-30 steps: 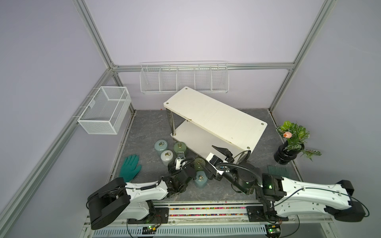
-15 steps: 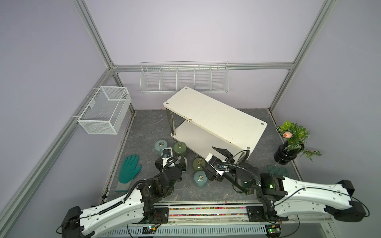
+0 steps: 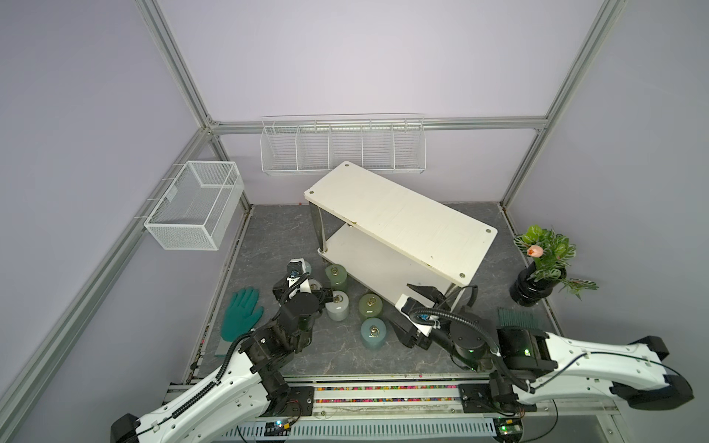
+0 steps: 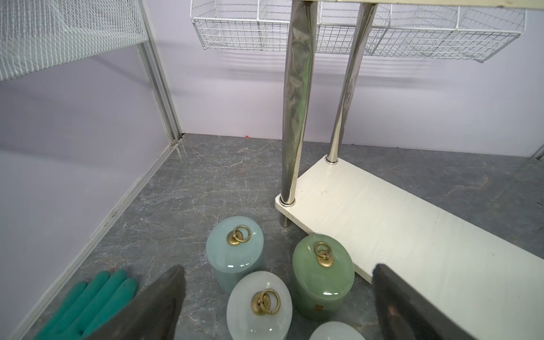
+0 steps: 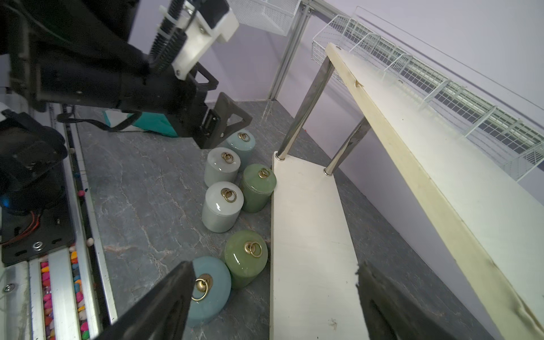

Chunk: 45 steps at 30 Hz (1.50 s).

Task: Remove the tea canisters from the shelf
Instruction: Reset both arms

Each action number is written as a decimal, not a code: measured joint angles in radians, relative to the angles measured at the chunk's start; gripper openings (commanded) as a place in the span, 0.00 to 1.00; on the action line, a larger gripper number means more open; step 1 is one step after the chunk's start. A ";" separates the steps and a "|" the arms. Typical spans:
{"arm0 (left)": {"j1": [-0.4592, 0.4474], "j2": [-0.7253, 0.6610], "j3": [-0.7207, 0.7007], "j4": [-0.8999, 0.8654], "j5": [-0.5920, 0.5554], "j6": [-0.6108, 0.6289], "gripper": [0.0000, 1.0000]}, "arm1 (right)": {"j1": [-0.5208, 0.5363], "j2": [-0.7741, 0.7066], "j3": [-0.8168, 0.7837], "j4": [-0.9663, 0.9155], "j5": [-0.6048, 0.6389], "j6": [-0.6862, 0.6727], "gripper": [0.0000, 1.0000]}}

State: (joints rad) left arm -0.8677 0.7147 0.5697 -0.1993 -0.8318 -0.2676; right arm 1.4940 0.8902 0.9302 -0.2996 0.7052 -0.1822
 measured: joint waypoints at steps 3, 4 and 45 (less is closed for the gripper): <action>0.013 0.043 0.016 0.008 0.020 0.016 1.00 | 0.042 -0.016 0.000 -0.019 0.014 -0.008 0.89; 0.018 0.057 0.018 0.014 0.026 0.018 1.00 | 0.053 -0.020 0.000 -0.018 0.017 -0.018 0.89; 0.693 0.340 0.167 0.157 0.482 0.081 1.00 | -1.253 0.156 0.179 0.344 -0.190 -0.068 0.89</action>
State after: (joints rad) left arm -0.1745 1.0542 0.7372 -0.0422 -0.3496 -0.1864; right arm 0.2409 1.0462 1.1095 0.0441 0.5152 -0.2497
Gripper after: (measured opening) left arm 0.996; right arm 0.889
